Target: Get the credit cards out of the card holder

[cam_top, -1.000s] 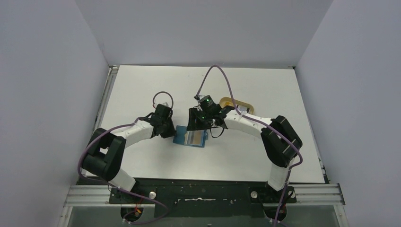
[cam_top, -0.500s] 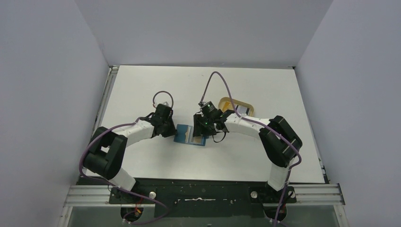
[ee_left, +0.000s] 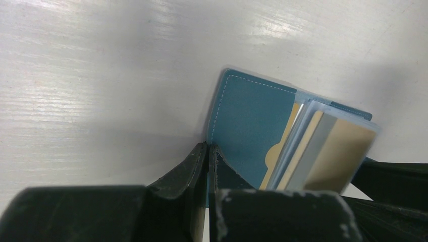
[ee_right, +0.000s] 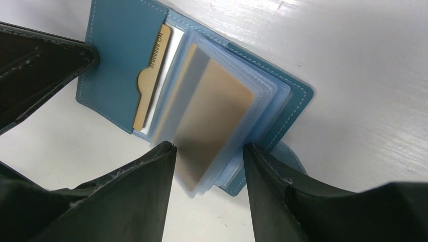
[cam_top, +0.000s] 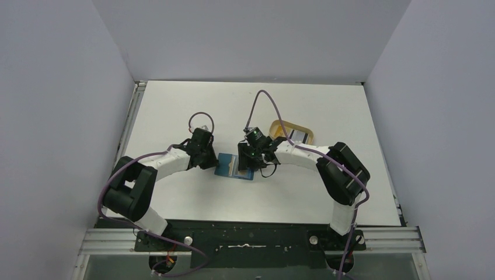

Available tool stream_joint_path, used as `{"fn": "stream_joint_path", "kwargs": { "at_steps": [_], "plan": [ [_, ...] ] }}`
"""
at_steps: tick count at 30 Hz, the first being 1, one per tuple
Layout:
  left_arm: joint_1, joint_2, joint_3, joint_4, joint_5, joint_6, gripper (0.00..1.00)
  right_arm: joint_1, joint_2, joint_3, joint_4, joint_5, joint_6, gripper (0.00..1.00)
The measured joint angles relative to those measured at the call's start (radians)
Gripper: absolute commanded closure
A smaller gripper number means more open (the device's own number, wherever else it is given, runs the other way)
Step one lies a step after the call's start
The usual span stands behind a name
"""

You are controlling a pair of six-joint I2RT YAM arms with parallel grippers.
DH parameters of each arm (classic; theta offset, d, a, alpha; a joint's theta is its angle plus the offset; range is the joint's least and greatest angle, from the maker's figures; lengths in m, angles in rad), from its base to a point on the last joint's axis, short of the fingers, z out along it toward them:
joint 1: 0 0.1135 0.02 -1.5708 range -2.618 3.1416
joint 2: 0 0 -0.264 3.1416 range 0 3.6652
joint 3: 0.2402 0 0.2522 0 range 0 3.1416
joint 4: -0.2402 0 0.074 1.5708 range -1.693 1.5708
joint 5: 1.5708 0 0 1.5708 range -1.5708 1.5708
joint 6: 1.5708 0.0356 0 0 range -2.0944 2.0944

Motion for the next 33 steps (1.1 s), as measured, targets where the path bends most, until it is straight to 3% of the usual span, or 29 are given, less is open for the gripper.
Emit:
{"fn": "stream_joint_path", "kwargs": {
  "at_steps": [22, 33],
  "plan": [
    [0.000, 0.002, 0.000, 0.005, 0.003, 0.000, 1.00, 0.072, 0.006, 0.090, -0.035, 0.037, -0.035, 0.48],
    [0.003, -0.004, 0.000, 0.003, 0.017, 0.000, 1.00, 0.074, 0.006, 0.056, 0.192, -0.152, -0.025, 0.47]
  ]
}}
